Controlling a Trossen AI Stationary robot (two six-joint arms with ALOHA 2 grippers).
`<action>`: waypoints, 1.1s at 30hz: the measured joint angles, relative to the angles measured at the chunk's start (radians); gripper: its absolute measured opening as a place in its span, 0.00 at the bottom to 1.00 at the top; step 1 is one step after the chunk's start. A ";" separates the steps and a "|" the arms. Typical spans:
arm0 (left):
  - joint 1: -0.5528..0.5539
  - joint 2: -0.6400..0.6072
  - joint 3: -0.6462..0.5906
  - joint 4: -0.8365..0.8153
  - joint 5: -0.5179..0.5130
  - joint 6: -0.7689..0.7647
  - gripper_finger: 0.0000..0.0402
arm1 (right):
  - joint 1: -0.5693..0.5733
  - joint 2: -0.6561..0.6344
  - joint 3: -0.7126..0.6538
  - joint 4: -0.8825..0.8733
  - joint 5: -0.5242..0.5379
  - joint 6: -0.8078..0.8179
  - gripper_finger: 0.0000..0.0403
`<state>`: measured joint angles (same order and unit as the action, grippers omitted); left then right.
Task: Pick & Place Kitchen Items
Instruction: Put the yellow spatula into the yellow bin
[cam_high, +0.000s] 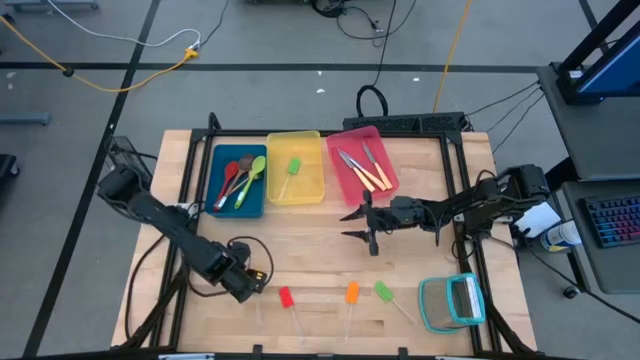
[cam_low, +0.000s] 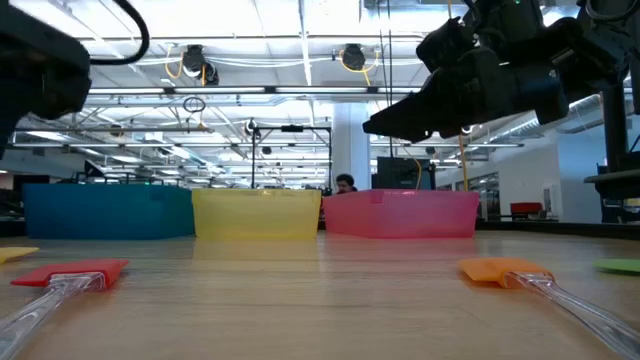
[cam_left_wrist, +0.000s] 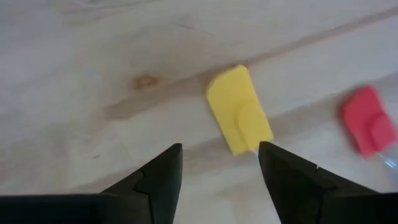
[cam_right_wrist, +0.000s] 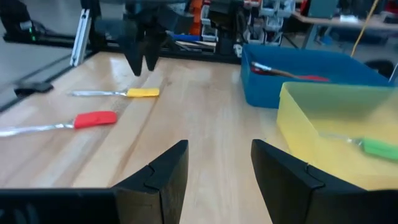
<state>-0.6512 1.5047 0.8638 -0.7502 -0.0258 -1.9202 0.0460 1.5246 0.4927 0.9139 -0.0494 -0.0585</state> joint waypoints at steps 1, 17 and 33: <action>0.002 0.010 0.000 0.000 0.000 0.000 0.55 | 0.000 0.000 0.000 -0.004 0.000 0.019 0.42; 0.059 0.048 0.000 0.088 -0.012 0.005 0.56 | -0.001 0.000 0.000 -0.025 0.001 0.038 0.42; 0.092 0.143 0.005 0.109 0.058 0.056 0.56 | -0.010 0.000 0.000 -0.373 0.182 0.326 0.42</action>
<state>-0.5588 1.6474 0.8684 -0.6407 0.0322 -1.8639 0.0364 1.5246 0.4931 0.5411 0.1331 0.2679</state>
